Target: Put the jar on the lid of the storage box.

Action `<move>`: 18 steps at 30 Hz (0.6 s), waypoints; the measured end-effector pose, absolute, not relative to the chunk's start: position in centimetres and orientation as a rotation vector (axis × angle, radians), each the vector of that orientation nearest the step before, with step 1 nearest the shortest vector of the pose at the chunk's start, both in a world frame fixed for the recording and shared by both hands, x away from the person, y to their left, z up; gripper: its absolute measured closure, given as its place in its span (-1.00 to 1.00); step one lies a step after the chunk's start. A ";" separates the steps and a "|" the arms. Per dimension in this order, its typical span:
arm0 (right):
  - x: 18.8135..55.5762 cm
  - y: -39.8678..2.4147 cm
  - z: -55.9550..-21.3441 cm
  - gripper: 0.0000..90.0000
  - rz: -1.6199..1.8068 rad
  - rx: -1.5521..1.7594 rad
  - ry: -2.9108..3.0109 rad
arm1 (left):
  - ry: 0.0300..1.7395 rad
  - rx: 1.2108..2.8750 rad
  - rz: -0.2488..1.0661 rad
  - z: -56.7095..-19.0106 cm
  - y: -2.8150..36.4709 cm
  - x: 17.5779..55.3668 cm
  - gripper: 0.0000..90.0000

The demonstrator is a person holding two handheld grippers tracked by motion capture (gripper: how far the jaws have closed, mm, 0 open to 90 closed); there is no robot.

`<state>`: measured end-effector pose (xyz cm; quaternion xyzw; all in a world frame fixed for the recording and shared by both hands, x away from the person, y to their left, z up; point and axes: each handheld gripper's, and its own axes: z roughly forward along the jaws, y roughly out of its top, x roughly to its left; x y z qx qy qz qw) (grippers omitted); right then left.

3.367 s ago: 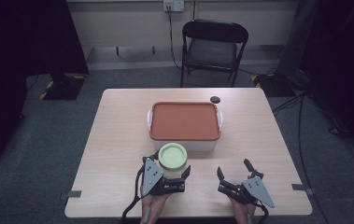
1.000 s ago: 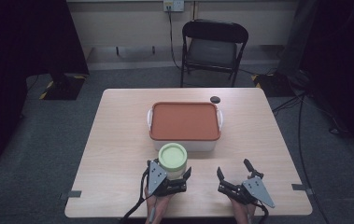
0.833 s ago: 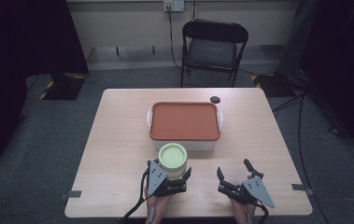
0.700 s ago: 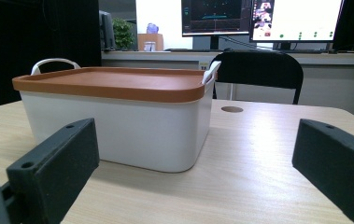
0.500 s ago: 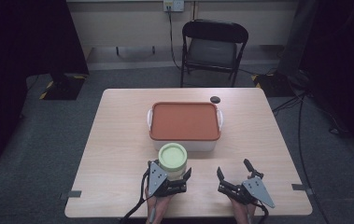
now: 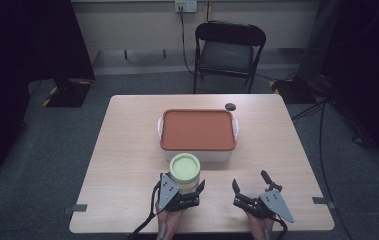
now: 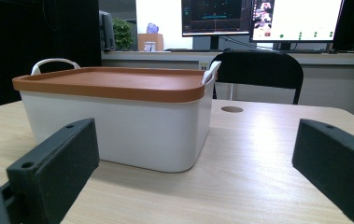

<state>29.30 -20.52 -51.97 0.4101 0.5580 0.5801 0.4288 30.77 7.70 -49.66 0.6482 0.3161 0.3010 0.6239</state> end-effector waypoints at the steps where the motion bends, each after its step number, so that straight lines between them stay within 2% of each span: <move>1: 29.3 -20.5 -52.0 -1.00 1.448 1.024 1.393 | 0.726 1.488 0.691 -49.7 7.7 30.8 -0.77; 18: 29.3 -20.5 -52.0 -1.00 1.449 1.023 1.394 | 0.716 1.481 0.695 -50.1 7.8 30.8 -0.78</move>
